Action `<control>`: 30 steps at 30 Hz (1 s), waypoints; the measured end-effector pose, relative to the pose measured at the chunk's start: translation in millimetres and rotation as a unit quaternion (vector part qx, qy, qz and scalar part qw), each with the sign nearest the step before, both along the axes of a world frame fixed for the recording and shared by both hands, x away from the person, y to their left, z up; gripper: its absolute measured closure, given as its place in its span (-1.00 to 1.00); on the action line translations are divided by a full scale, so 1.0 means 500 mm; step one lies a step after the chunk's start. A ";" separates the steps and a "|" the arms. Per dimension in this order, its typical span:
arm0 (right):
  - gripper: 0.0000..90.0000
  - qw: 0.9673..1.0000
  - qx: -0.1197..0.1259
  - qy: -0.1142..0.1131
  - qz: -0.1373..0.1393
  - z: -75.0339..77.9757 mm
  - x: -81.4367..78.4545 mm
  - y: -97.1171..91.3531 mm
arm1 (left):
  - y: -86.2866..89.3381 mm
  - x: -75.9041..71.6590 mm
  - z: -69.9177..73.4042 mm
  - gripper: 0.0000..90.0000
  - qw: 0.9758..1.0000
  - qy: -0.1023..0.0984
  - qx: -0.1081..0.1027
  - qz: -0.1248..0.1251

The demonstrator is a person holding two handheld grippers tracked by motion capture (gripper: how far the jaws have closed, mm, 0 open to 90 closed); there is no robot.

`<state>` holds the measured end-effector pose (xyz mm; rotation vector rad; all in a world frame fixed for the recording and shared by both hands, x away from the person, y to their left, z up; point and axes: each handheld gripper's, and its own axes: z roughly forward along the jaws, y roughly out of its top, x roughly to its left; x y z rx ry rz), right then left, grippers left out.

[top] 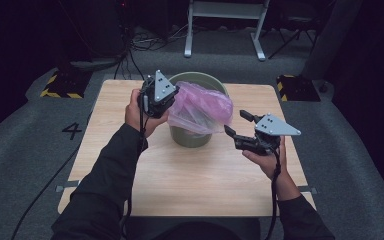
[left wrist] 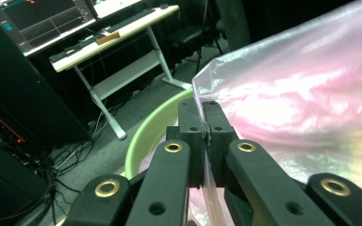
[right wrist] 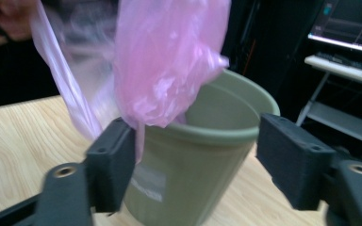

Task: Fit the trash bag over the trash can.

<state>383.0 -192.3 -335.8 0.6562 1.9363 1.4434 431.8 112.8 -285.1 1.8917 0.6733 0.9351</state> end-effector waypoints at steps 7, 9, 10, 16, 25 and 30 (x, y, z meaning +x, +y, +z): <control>-0.43 0.999 0.013 -0.029 0.017 0.029 -0.030 0.011 | -0.007 0.000 -0.013 0.98 1.000 0.001 0.021 0.010; -0.43 0.999 0.006 -0.038 0.016 0.035 -0.041 0.016 | -0.010 0.002 -0.015 0.98 1.000 0.002 0.022 0.013; -0.42 0.999 0.004 -0.042 0.015 0.037 -0.046 0.018 | -0.010 0.003 -0.015 0.98 1.000 0.003 0.021 0.011; 0.17 0.997 -0.010 -0.055 0.050 0.042 -0.058 0.019 | -0.007 -0.001 -0.011 0.95 1.000 0.002 0.016 0.005; 0.89 0.999 -0.006 -0.031 0.044 0.042 -0.003 0.008 | 0.008 -0.013 -0.006 -0.27 0.999 0.026 -0.011 -0.046; 1.00 0.999 -0.009 -0.027 0.038 0.040 0.010 0.006 | 0.028 -0.044 -0.006 -0.47 0.997 0.026 -0.020 -0.064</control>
